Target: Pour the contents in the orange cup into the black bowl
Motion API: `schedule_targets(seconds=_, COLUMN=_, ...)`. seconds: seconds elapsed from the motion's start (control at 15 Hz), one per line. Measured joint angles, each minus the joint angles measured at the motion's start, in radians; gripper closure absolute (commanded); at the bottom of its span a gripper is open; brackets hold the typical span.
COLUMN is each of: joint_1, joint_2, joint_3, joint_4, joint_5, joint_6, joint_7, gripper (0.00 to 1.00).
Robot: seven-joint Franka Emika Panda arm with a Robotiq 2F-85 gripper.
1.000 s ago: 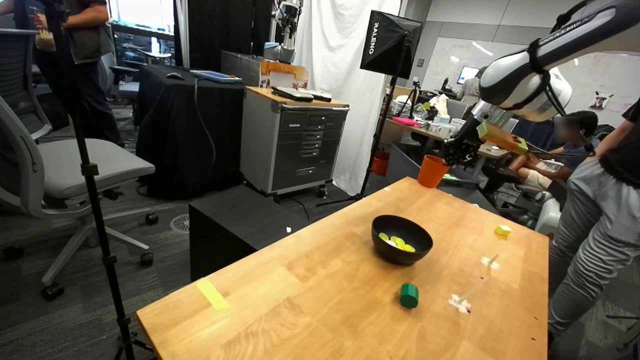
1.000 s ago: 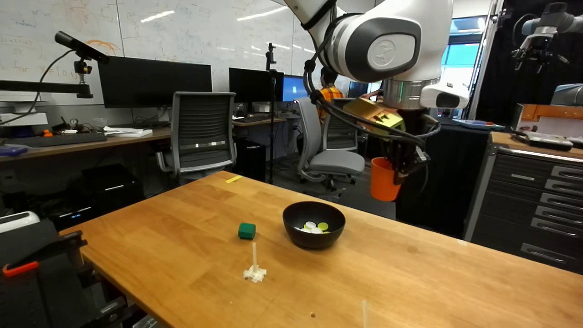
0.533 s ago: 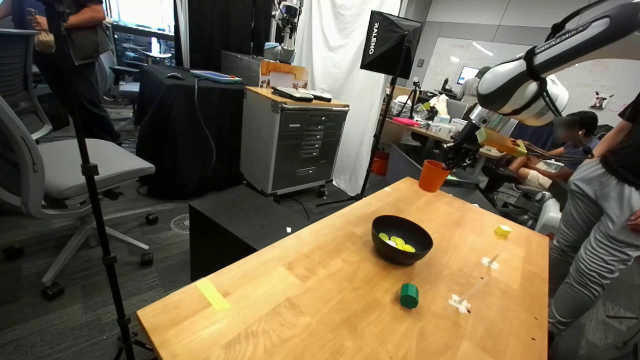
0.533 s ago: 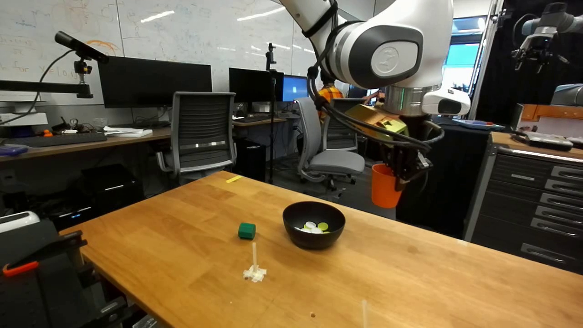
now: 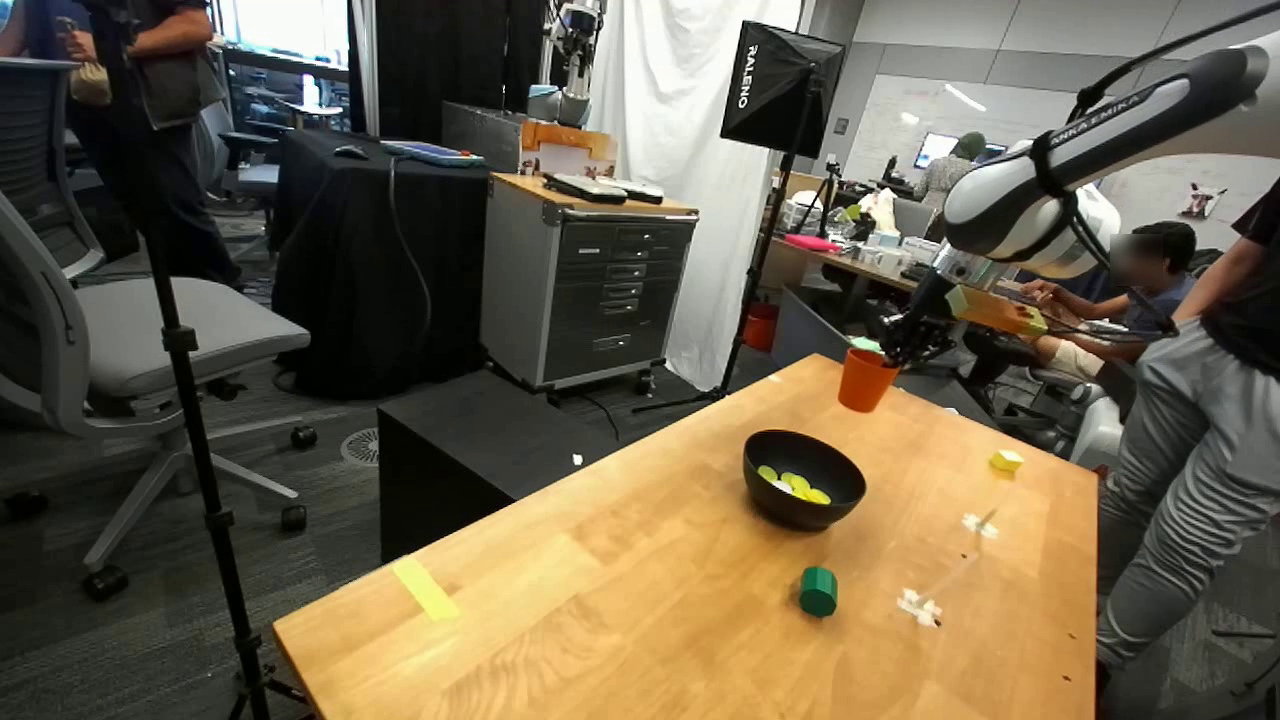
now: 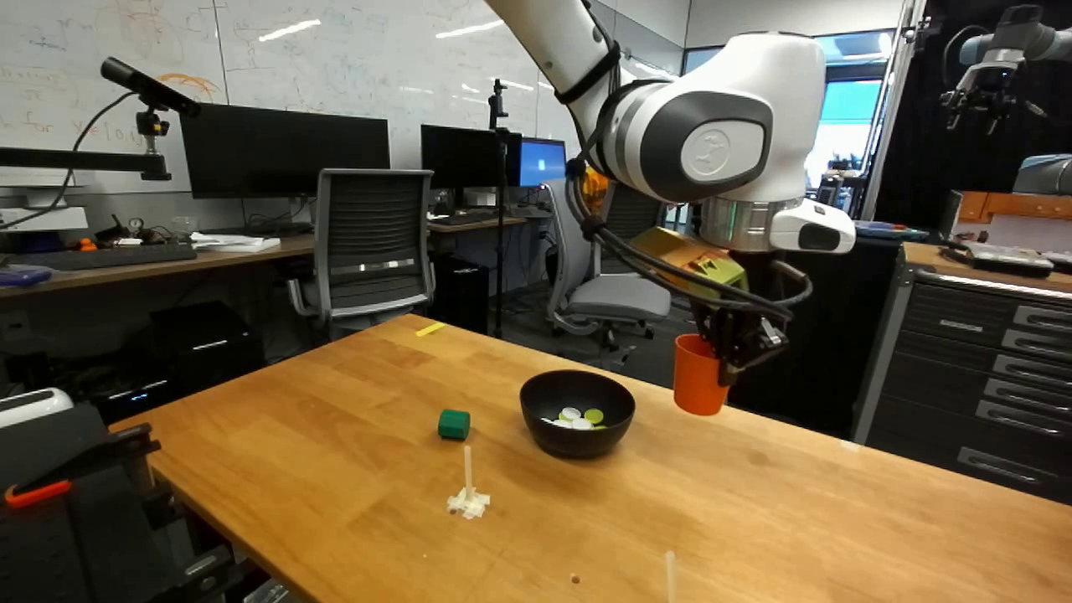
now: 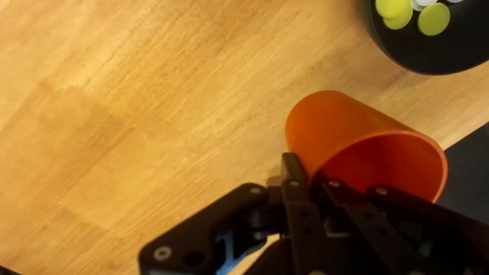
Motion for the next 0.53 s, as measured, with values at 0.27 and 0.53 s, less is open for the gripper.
schedule_targets(seconds=0.27, joint_1=-0.012, joint_2=0.046, joint_3=0.001, joint_4=0.02, joint_5=-0.001, joint_6=0.002, joint_7=-0.004, gripper=0.96)
schedule_targets(seconds=0.53, joint_1=-0.026, joint_2=0.103, joint_3=0.001, joint_4=0.067, joint_5=-0.003, joint_6=0.002, joint_7=-0.004, gripper=0.96)
